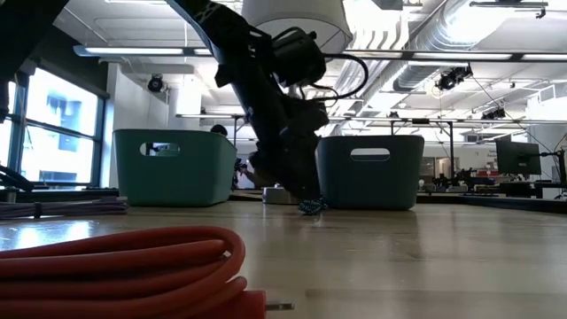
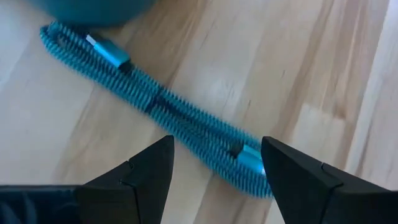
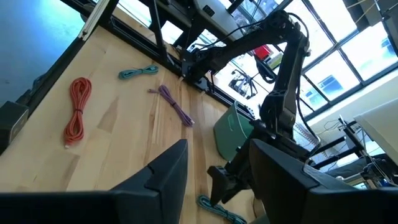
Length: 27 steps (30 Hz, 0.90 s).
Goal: Pick & Place USB Port
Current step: Put the top blue patterned charger cable into the blue bin
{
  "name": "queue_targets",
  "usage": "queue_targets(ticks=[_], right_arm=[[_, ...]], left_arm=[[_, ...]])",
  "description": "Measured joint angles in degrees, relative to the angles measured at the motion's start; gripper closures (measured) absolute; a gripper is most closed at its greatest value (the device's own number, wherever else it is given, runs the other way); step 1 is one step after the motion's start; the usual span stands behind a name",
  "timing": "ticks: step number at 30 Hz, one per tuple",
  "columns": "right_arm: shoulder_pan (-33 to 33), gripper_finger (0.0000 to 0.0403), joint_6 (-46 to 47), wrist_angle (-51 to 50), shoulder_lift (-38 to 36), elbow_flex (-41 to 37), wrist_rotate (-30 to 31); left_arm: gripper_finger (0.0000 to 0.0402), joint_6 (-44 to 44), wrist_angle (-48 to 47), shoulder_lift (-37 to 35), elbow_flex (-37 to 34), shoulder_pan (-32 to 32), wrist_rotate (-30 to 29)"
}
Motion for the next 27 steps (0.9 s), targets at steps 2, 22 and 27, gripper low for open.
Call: queue_targets(ticks=[2, 22, 27], right_arm=[[0.1, 0.0238, 0.0, 0.0, 0.0, 0.0, 0.0], [0.2, 0.0238, 1.3, 0.5, 0.0, 0.0, -0.4], [0.2, 0.0238, 1.3, 1.1, 0.0, 0.0, -0.6]], left_arm=[[0.0164, 0.0, 0.1, 0.7, 0.0, 0.0, 0.0], [0.0383, 5.4, -1.8, 3.0, 0.3, 0.0, 3.2], [0.0394, 5.2, -6.1, 2.6, 0.3, -1.1, 3.1]])
